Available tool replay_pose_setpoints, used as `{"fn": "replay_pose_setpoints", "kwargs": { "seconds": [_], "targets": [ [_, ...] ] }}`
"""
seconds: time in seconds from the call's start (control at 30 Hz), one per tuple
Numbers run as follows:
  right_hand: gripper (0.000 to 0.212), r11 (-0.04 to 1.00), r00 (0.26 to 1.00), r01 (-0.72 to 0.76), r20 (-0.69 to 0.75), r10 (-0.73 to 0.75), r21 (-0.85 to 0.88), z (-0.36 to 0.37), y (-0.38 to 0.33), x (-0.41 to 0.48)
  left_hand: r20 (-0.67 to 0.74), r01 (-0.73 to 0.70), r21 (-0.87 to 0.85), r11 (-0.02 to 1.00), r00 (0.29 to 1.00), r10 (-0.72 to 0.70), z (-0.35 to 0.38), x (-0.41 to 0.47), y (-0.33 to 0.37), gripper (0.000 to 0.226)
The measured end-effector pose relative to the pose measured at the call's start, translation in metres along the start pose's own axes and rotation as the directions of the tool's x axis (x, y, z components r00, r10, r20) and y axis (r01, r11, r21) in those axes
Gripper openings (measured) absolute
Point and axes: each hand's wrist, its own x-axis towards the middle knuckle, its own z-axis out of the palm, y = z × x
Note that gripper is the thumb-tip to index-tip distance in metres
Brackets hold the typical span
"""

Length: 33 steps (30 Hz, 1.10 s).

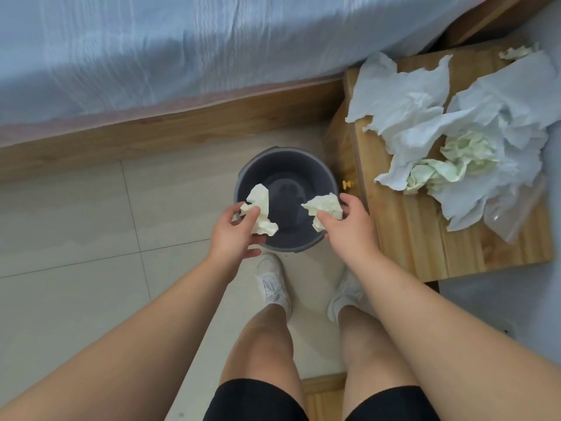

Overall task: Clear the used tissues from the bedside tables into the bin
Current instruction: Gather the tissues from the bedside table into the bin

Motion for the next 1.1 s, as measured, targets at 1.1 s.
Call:
{"fn": "replay_pose_setpoints", "kwargs": {
  "seconds": [1.1],
  "targets": [
    [0.064,0.61,0.908,0.384,0.164,-0.385,-0.693,-0.25,-0.028,0.077,0.332,-0.622,0.648,0.439,0.75,0.573,0.263,-0.05,0.151,0.042]
  ]
}}
